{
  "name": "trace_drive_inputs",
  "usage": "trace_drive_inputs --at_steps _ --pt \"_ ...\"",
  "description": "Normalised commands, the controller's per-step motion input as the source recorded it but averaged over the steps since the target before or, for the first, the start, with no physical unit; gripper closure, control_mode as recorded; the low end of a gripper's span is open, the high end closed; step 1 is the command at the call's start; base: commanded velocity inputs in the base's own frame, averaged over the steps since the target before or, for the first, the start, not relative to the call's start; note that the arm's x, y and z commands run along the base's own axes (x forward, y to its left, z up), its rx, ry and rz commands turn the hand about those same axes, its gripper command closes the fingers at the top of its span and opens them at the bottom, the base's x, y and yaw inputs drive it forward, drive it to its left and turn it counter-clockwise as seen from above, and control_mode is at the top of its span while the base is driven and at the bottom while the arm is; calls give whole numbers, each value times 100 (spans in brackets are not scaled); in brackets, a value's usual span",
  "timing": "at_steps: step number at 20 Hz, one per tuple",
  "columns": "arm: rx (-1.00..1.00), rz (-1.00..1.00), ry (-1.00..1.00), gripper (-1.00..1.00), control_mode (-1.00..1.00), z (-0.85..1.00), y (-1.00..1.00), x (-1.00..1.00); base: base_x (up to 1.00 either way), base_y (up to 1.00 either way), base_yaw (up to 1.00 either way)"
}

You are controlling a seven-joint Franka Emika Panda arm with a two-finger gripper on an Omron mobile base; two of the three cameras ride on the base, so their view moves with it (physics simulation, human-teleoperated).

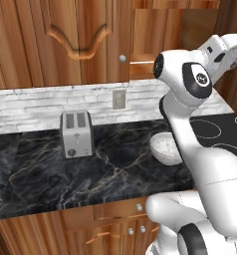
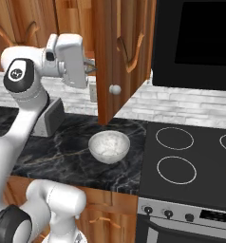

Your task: Open the cabinet and move the ladle to the pot. Then close the cabinet.

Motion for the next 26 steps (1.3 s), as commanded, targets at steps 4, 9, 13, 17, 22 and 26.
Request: trace_drive_inputs --at_steps 4,9,13,17,22,26 --pt "4 23 -37 100 -100 1 59 7 0 0 0" --pt "0 27 -43 100 -100 0 70 4 0 0 0" --pt "5 39 -27 100 -100 2 53 1 0 0 0" --pt "6 37 -10 100 -100 8 49 4 0 0 0" --pt "0 35 -1 100 -100 1 51 26 0 0 0" --pt "0 29 0 -100 -100 0 58 19 0 0 0"
